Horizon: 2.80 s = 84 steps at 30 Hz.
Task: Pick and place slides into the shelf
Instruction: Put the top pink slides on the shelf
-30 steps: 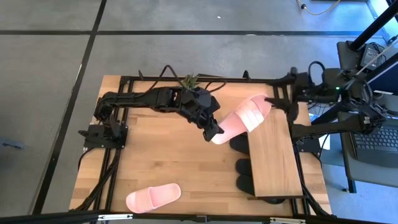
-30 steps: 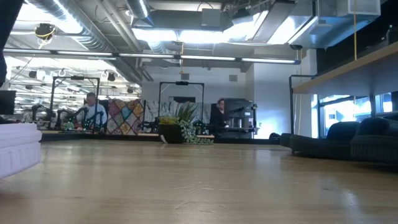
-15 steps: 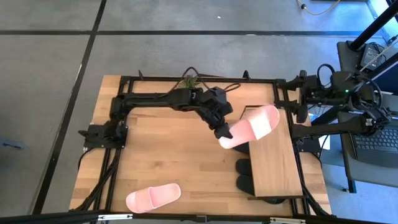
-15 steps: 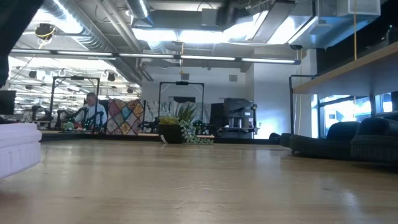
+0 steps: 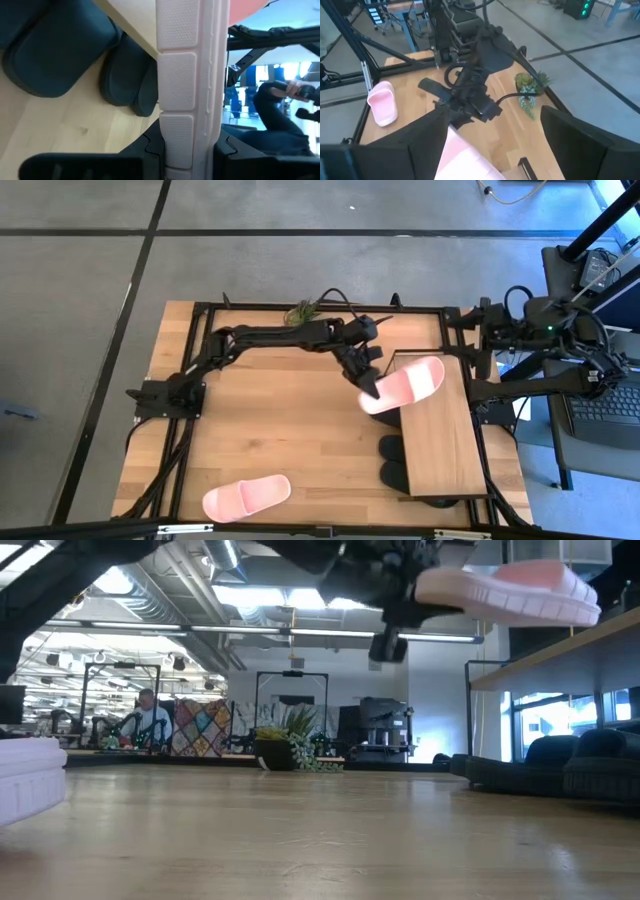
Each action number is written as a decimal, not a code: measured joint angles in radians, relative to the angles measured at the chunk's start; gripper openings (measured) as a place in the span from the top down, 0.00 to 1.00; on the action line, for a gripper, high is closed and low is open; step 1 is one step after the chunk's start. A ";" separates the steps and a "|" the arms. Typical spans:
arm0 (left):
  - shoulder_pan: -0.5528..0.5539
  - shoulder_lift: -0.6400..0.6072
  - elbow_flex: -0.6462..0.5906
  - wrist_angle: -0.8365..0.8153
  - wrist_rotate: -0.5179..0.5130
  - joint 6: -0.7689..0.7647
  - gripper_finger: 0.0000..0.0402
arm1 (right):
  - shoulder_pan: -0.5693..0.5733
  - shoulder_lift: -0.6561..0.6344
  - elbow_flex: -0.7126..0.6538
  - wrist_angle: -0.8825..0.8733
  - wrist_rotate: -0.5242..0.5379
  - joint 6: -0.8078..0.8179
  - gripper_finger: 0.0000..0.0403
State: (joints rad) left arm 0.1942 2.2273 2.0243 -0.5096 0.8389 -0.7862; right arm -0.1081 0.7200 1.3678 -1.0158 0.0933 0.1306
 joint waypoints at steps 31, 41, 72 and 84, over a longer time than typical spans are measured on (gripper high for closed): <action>0.055 0.063 0.002 0.036 0.013 -0.076 0.81 | 0.001 0.128 0.000 -0.194 0.000 0.015 0.22; 0.049 0.063 0.002 0.035 0.020 -0.077 0.74 | 0.002 0.128 0.000 -0.195 0.000 0.026 0.22; 0.053 0.063 0.001 0.131 0.057 -0.102 0.37 | 0.002 0.134 0.000 -0.252 0.000 -0.006 0.22; 0.053 0.063 0.001 0.131 0.065 -0.105 0.36 | 0.060 0.244 0.000 -0.210 -0.043 -0.163 0.22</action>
State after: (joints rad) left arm 0.2470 2.2903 2.0254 -0.3789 0.9043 -0.8913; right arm -0.0479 0.9637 1.3674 -1.2255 0.0501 -0.0329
